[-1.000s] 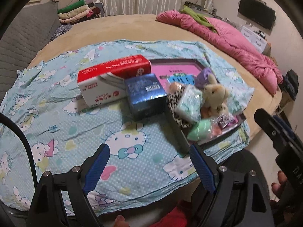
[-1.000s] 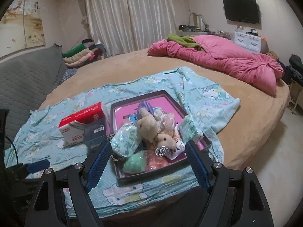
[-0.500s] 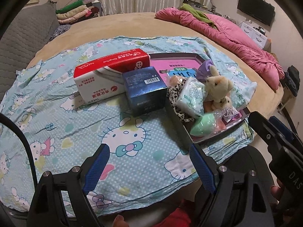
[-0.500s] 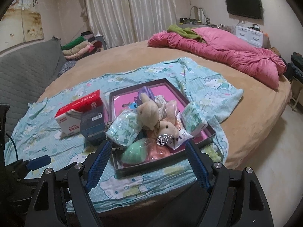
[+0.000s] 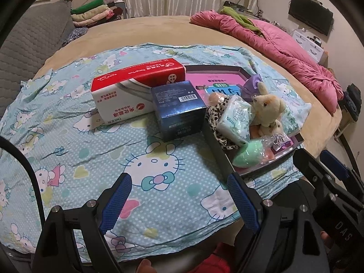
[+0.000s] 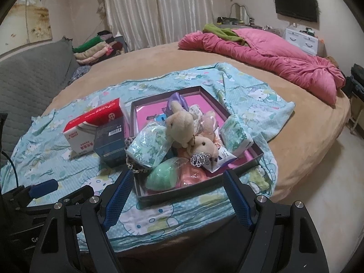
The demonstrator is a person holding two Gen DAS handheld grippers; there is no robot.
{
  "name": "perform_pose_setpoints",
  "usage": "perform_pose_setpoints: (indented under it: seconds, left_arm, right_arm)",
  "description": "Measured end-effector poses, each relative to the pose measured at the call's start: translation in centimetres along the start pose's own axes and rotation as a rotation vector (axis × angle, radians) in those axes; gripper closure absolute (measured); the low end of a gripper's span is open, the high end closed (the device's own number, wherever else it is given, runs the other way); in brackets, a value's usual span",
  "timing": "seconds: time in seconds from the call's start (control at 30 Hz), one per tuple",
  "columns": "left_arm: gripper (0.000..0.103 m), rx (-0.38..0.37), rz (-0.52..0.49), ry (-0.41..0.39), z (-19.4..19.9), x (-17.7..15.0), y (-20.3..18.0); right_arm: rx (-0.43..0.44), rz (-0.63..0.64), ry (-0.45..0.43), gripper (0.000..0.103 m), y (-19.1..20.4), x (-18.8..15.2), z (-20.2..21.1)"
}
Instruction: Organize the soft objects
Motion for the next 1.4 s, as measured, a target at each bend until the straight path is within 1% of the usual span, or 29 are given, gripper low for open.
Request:
perform_pose_setpoints:
  seconds: [1.4]
  left_arm:
    - [0.017,0.012,-0.001,-0.007,0.23,0.13,0.29]
  right_arm:
    - [0.000,0.001,0.008,0.022,-0.03,-0.18,-0.10]
Point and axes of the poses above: each gripper's, at about its wrist camera, not at the fingertips, and z roughly against the way its jaws point, y to its left, x to its top, the point moved 4 cm from there along -z, roughly the way its jaws point, and after that the axes turned 8 degrees about y, right-handed, at the moved point
